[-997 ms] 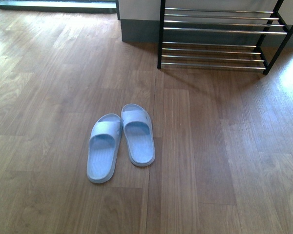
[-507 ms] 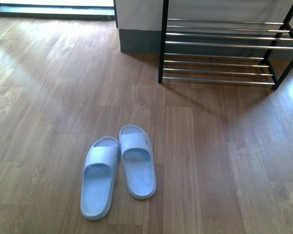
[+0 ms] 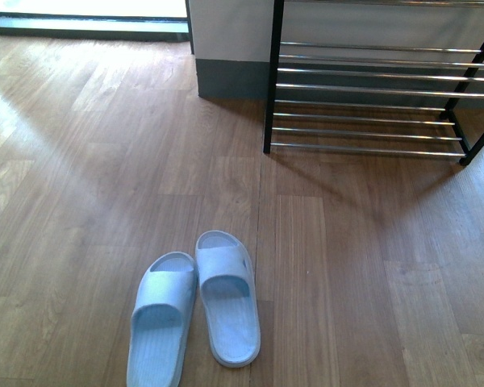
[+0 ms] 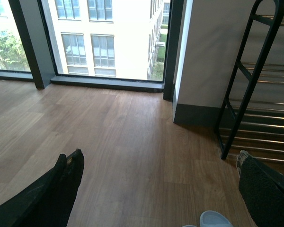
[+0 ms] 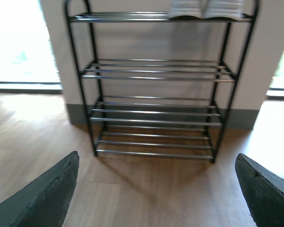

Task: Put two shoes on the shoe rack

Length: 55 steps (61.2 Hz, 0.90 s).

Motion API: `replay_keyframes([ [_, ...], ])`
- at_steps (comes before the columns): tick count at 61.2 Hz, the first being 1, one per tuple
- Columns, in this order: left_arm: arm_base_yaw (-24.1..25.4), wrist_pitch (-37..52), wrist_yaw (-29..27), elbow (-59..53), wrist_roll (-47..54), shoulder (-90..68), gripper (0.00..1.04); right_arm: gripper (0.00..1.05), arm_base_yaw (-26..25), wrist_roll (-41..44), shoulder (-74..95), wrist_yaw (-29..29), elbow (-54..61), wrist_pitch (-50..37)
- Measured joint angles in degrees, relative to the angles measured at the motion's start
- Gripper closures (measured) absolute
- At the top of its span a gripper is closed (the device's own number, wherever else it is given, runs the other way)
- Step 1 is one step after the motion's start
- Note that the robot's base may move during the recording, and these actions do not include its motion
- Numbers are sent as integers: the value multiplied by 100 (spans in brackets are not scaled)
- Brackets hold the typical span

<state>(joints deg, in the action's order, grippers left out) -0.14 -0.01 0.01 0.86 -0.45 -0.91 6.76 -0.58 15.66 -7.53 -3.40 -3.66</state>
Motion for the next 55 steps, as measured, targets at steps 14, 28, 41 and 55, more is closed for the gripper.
replay_keyframes([
  [14,0,0,0,0,2,0,9,9,1947,-212,5108,789,-1056,-2948],
  [28,0,0,0,0,2,0,9,9,2492,-861,8898,1047,-2636,-3571],
  [41,0,0,0,0,2,0,9,9,2717,-1064,11022,1370,-4116,-3364],
  [55,0,0,0,0,2,0,9,9,2935,-861,12655,1550,-5598,-2765],
])
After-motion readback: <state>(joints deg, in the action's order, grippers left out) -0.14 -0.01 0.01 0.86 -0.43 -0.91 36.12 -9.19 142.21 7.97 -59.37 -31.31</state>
